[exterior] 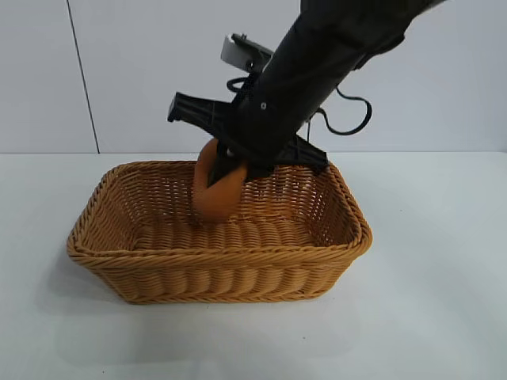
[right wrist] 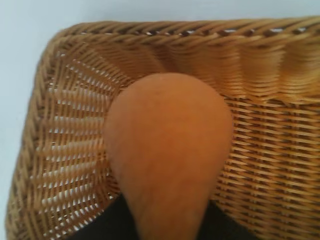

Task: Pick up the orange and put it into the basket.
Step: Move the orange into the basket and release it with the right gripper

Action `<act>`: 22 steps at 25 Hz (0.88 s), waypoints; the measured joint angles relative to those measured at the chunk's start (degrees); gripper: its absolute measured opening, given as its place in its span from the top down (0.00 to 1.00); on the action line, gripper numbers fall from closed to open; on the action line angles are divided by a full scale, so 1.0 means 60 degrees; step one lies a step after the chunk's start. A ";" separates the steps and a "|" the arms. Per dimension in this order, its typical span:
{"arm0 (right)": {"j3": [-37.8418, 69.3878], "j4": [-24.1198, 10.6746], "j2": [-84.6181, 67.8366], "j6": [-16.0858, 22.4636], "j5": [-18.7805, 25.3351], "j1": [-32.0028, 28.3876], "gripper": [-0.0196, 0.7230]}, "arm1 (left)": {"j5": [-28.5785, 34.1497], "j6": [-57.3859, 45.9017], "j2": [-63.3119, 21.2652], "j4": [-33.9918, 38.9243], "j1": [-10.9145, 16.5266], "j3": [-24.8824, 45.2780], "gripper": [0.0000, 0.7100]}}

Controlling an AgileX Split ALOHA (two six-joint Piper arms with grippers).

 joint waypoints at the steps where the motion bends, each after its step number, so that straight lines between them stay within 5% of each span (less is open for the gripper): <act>1: 0.0000 0.0000 0.0068 0.0000 0.0000 0.0000 0.88 | 0.0000 0.0000 0.0000 0.0000 0.0000 0.0000 0.10; 8: 0.0000 0.0000 0.0110 0.0000 0.0120 0.0000 0.88 | 0.0000 0.0000 0.0000 0.0000 0.0000 0.0000 0.10; 10: 0.0000 0.0000 0.0110 0.0000 0.0315 0.0000 0.76 | 0.0000 0.0000 0.0000 0.0000 0.0000 0.0000 0.10; 15: -0.0034 -0.0017 0.0121 -0.0108 0.0566 0.0000 0.18 | 0.0000 0.0000 0.0000 0.0000 0.0000 0.0000 0.10; 22: -0.0701 -0.0454 0.0077 -0.0150 0.1941 -0.0110 0.06 | 0.0000 0.0000 0.0000 0.0000 0.0000 0.0000 0.10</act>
